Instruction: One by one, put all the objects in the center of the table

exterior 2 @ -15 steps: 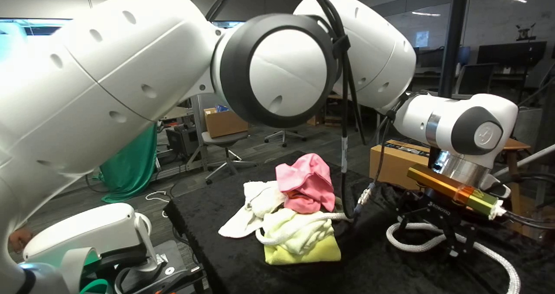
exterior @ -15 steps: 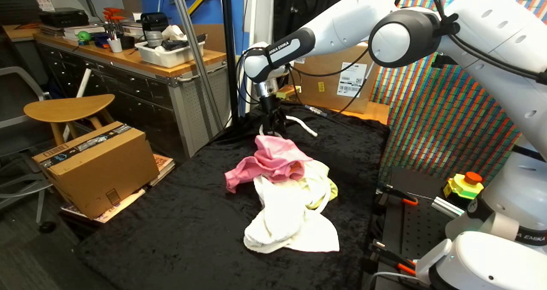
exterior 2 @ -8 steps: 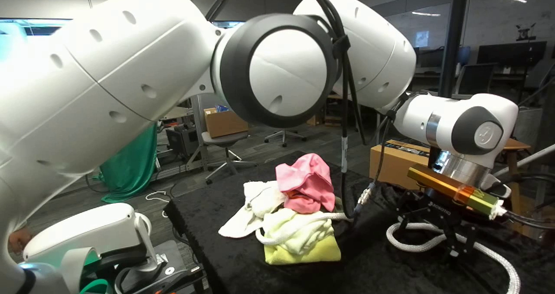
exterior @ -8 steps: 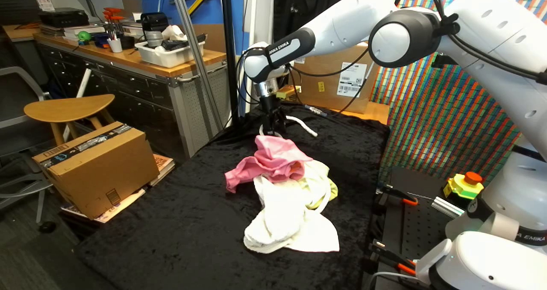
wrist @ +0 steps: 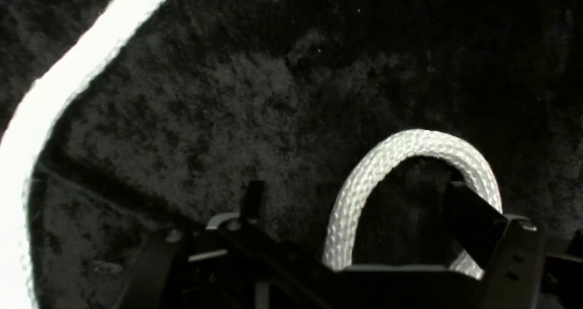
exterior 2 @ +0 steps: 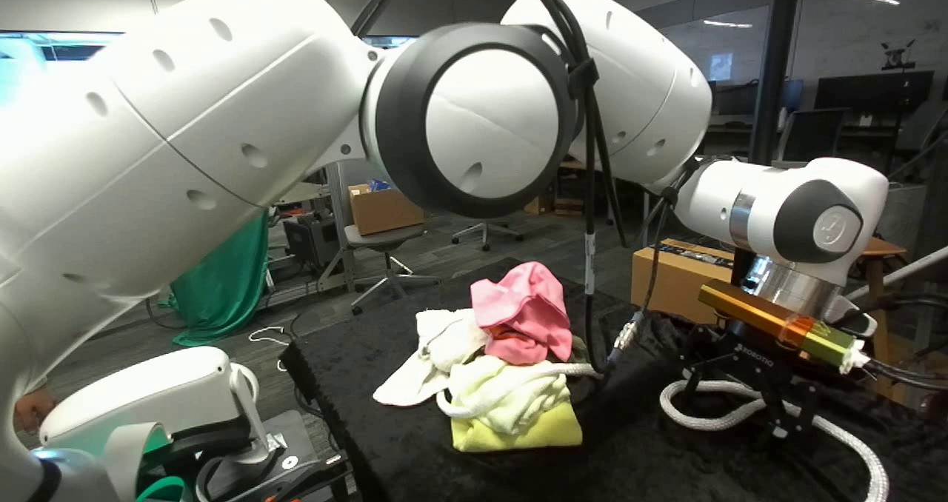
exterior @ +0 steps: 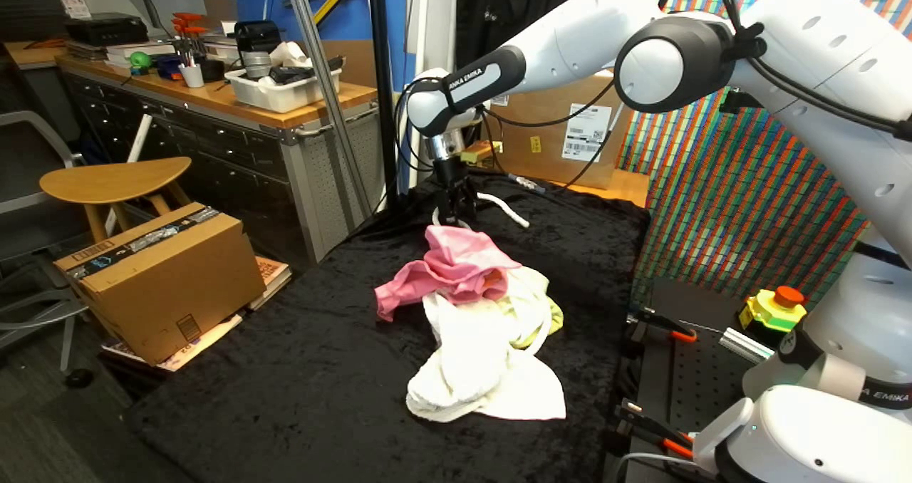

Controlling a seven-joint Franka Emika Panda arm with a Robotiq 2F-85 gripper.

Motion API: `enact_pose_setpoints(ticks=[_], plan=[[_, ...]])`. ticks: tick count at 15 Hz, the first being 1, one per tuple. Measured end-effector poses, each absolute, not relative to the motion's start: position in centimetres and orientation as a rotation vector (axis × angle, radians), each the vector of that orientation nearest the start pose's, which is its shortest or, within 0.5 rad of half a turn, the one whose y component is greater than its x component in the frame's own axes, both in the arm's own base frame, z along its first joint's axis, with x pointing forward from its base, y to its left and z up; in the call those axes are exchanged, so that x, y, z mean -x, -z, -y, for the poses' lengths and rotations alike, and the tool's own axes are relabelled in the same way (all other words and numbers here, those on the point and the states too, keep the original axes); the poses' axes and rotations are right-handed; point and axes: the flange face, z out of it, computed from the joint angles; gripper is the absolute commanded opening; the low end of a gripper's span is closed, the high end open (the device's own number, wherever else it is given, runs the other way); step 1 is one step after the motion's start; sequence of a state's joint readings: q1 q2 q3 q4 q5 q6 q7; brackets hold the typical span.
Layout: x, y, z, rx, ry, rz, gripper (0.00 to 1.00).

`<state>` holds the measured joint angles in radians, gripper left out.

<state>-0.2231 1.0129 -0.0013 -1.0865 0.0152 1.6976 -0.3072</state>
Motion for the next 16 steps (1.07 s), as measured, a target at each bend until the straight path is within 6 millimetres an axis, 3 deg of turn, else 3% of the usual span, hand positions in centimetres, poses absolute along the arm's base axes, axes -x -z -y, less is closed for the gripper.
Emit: enact_pose_setpoints(ticks=[1,2,4,7,10,13,16], plan=[[-70.65,-17.54,15.96,2.967,-0.577,0.116,0.98],[-70.71,-17.62,15.95,2.968,-0.574,0.117,0.76],[-70.87,-17.88,15.94,2.971,-0.566,0.118,0.68],[-71.05,-18.19,15.95,2.975,-0.556,0.119,0.44],[-71.09,-18.28,15.99,2.977,-0.553,0.118,0.38],[-71.09,-18.28,16.02,2.977,-0.553,0.118,0.45],[-71.10,-18.31,16.02,2.978,-0.552,0.118,0.39]])
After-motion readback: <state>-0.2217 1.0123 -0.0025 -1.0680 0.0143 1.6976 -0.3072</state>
